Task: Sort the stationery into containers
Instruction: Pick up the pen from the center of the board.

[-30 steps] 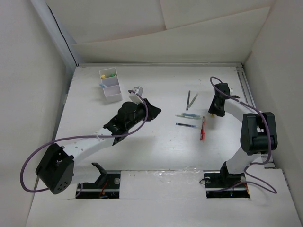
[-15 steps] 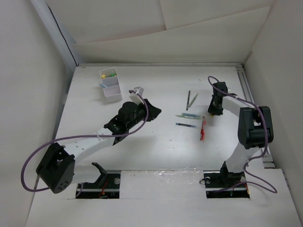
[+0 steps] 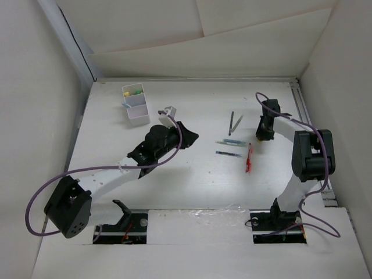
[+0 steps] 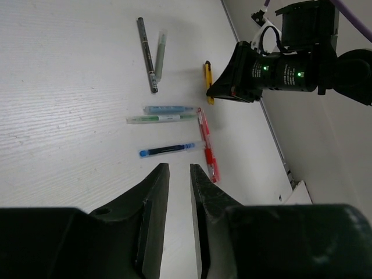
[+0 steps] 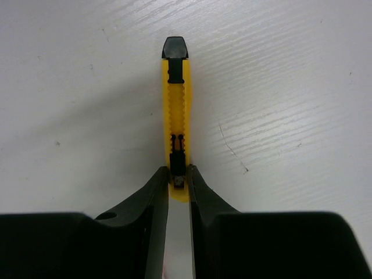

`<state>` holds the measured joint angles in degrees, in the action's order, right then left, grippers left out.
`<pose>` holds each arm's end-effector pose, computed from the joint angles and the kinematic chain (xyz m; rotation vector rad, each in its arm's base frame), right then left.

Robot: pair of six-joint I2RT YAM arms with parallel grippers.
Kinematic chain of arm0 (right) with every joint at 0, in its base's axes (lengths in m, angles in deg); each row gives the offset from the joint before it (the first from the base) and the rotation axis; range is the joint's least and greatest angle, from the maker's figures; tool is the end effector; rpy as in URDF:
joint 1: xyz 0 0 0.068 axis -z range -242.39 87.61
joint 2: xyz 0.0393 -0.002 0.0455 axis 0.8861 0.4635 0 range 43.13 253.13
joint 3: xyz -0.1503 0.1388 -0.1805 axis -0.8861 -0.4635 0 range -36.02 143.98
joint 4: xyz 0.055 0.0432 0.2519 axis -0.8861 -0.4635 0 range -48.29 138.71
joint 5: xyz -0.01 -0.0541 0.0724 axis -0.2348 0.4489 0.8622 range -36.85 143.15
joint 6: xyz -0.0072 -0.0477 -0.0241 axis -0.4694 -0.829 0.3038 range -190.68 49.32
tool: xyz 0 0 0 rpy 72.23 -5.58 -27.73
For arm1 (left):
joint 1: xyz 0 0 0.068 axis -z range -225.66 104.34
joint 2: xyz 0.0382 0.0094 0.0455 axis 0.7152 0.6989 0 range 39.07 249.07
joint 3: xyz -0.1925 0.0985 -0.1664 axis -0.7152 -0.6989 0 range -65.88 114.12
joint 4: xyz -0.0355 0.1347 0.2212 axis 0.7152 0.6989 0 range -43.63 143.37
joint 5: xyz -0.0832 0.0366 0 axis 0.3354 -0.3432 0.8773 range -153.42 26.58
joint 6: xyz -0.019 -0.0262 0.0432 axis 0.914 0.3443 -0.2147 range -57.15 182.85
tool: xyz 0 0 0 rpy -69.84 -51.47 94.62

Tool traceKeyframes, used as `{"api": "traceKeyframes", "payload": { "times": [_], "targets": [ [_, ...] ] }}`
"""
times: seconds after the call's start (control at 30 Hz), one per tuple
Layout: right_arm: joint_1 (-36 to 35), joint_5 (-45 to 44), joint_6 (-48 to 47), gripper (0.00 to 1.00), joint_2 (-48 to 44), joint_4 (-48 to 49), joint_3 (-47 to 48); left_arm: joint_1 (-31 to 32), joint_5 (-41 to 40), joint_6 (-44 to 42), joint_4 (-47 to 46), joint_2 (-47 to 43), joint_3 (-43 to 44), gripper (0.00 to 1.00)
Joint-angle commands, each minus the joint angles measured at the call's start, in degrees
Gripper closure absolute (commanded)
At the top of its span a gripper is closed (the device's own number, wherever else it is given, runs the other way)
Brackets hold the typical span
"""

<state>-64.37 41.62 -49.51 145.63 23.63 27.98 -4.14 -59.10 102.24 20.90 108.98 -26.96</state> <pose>0.3546 0.0050 0.1681 0.5031 2.6003 -0.1373 0.2072 -0.1872 0.2762 0.0948 1.7930 -1.1089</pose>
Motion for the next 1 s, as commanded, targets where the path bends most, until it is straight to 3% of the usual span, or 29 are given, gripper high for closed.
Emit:
{"api": "traceKeyframes", "payload": {
  "times": [0.0, 0.23, 0.4, 0.6, 0.97],
  "targets": [
    [-0.22, -0.42, -0.43, 1.0, -5.53, 0.21, 0.06, -0.21, 1.13, -0.73, -2.04, 0.22, 0.72, 0.82],
    [-5.66, -0.08, -1.57, 1.0, -16.09, -0.32, -2.05, -0.21, 5.44, -0.73, -2.74, 4.45, 2.66, 0.75],
    [-16.09, 7.82, -1.57, 1.0, -20.58, 6.35, -6.17, -3.1, 9.83, 1.2, -4.41, 6.29, 2.66, 0.73],
    [-25.52, 12.57, -2.18, 1.0, -19.97, 11.97, -6.7, -4.43, 11.42, 1.74, -5.55, 7.43, 2.74, 0.61],
    [-37.74, 15.31, -2.71, 1.0, -14.97, 15.15, -3.9, -4.43, 11.77, 1.74, -5.38, 14.99, 6.52, 0.59]
  ]
}}
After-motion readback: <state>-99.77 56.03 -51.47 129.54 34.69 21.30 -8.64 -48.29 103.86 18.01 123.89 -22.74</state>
